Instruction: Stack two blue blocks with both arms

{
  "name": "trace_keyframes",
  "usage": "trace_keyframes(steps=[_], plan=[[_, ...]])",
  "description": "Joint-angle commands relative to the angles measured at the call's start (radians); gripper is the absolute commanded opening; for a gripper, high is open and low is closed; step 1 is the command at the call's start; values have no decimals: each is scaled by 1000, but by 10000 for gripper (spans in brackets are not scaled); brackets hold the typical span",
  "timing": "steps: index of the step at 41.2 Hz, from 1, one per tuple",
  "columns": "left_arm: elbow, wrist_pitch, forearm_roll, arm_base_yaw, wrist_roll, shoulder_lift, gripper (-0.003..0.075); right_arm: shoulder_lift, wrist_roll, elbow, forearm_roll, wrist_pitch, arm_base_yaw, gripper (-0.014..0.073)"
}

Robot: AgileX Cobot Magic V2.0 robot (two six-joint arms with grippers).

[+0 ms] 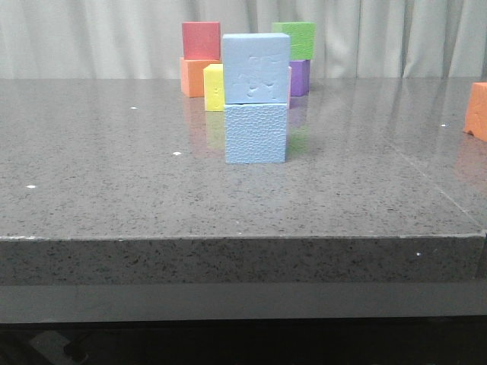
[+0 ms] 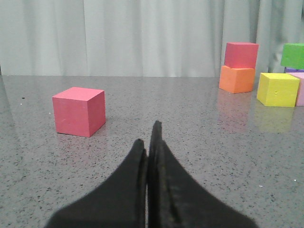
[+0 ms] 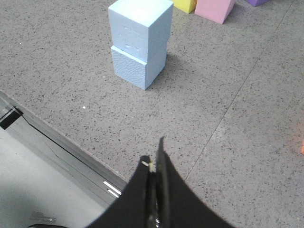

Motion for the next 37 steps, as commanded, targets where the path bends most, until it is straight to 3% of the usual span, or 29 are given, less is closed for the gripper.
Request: trace_keyframes(steps=[1, 37], plan=[[4, -87, -8, -19, 5, -20, -20, -5, -9, -26, -8, -72, -6, -120], [4, -87, -16, -29, 3, -20, -20, -5, -9, -26, -8, -72, -6, -120]])
